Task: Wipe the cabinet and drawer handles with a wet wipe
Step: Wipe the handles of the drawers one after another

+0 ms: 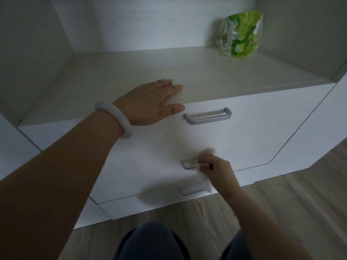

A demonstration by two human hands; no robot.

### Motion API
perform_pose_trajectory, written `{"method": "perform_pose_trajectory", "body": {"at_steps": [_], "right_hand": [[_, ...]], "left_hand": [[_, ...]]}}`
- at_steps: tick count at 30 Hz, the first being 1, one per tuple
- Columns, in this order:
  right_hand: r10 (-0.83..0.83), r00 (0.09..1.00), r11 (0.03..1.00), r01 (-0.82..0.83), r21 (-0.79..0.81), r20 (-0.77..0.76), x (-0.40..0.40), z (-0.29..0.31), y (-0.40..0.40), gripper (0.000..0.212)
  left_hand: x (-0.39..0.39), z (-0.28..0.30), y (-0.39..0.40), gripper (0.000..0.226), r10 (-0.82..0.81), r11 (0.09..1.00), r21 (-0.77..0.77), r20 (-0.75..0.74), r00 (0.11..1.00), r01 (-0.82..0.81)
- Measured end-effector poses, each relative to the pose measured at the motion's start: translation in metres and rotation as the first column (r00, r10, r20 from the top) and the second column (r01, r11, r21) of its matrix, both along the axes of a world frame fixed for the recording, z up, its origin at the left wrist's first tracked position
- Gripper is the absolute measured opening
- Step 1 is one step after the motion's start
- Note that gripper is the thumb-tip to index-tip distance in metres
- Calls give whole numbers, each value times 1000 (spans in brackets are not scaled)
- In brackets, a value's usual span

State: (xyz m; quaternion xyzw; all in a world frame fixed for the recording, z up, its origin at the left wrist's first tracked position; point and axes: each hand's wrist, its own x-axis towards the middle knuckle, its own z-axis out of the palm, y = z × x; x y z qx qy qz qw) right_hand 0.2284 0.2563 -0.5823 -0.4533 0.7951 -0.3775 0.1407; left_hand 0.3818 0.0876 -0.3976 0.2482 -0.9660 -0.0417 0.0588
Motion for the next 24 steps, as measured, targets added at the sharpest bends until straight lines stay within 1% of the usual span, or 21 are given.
{"method": "perform_pose_trajectory", "body": {"at_steps": [2,4,5,6,7,8,9,10,11,13,14,15,16,17,18,19,21,22,24], "right_hand": [[27,998,1000,-27,4,-64,20,-7,-7,20],[75,996,997,-75,6,-48,39,-10,-12,16],[59,998,998,-59,-17,-5,42,-10,-11,14],[-3,998,998,7,-58,70,41,-8,-8,12],[-98,976,986,122,-117,193,39,-7,-3,11],[-190,911,951,264,-164,365,38,-9,4,9],[-239,793,906,390,-166,560,41,-11,9,8],[-249,650,880,462,-113,718,47,-15,13,6],[-243,529,881,471,-44,813,54,-22,15,9],[-218,334,910,410,67,917,64,-42,13,19],[-191,234,918,385,90,953,67,-47,8,23],[-137,120,917,390,80,983,69,-51,2,27],[-54,-5,905,422,51,999,71,-51,-5,29],[47,-111,886,463,10,993,72,-49,-12,30],[132,-179,866,500,-25,975,74,-44,-18,30],[195,-218,848,527,-52,956,75,-38,-23,30],[265,-255,827,555,-84,930,75,-31,-30,31],[274,-258,821,564,-85,926,74,-31,-32,32],[242,-220,811,581,-73,945,73,-33,-34,33]], "left_hand": [[0,0,0,70,3,1000,-3,-1,1000,-3],[0,0,0,70,9,1000,-3,12,1000,-9],[1,0,0,70,11,1000,0,18,1000,-11],[1,-1,1,70,12,1000,3,22,1000,-12],[0,-1,1,70,12,1000,5,22,1000,-12],[0,-1,1,70,11,1000,5,21,1000,-11],[-1,-1,1,70,10,1000,4,20,1000,-10],[-1,-1,1,70,12,1000,2,19,1000,-12],[0,0,1,69,13,1000,1,18,1000,-13],[0,0,1,70,10,1000,6,19,1000,-10],[1,1,2,71,8,1000,8,21,1000,-8],[1,1,1,73,6,1000,11,22,1000,-7],[1,1,1,74,6,1000,14,23,1000,-6],[1,1,1,74,7,1000,14,23,1000,-7],[1,1,1,73,6,1000,11,21,1000,-7],[1,1,1,72,5,1000,8,17,1000,-6],[1,0,0,70,7,1000,8,12,1000,-7],[1,0,0,70,8,1000,10,12,1000,-8],[1,1,0,69,10,1000,13,11,1000,-10]]}}
